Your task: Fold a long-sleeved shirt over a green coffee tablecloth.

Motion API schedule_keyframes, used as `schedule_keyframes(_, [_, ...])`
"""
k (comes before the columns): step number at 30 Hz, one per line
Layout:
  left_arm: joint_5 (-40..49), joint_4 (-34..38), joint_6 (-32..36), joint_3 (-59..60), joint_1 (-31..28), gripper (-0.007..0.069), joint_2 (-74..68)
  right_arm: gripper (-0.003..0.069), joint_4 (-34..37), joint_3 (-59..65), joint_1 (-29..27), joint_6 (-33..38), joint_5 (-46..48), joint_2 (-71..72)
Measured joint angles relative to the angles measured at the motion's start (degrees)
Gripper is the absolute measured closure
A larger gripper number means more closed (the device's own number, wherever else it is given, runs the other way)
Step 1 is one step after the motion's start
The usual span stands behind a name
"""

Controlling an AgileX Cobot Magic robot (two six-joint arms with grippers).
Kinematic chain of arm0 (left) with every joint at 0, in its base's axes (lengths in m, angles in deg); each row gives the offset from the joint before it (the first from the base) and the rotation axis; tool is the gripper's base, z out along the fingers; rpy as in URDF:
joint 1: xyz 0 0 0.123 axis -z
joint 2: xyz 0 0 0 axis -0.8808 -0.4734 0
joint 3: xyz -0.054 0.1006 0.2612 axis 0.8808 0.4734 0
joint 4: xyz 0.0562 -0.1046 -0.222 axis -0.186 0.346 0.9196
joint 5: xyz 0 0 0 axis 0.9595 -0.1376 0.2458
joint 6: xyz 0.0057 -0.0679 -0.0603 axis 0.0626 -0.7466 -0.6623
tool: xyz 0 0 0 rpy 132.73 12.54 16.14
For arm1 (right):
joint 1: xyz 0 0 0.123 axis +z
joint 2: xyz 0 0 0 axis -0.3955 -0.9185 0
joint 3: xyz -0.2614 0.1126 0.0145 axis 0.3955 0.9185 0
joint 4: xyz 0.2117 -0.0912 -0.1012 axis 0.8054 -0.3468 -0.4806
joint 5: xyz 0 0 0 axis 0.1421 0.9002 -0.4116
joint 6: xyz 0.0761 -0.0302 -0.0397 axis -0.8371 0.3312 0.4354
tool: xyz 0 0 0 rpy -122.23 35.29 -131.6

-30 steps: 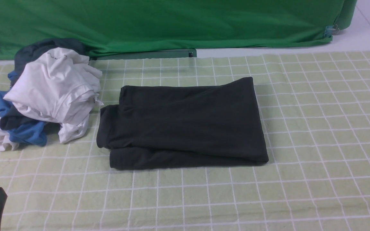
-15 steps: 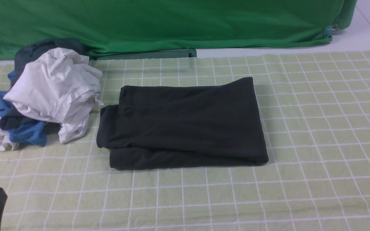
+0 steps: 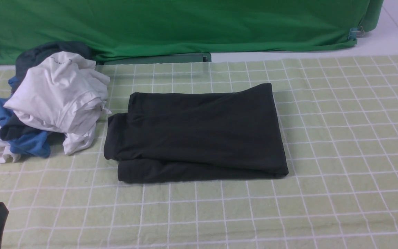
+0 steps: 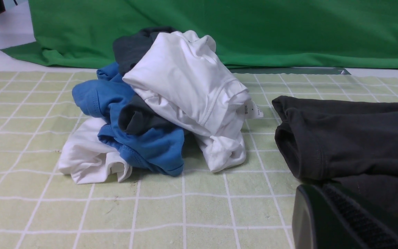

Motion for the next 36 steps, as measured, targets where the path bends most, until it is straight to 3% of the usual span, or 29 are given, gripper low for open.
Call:
schedule_keyframes(12, [0.1, -0.1, 0.1, 0.0, 0.0, 0.0608, 0.0, 0.0419, -0.2, 0.2, -3.2, -0.3, 1.0, 0.1])
schedule_keyframes(36, [0.1, -0.1, 0.3, 0.0, 0.0, 0.0608, 0.0, 0.0419, -0.1, 0.2, -3.5, -0.4, 0.9, 0.1])
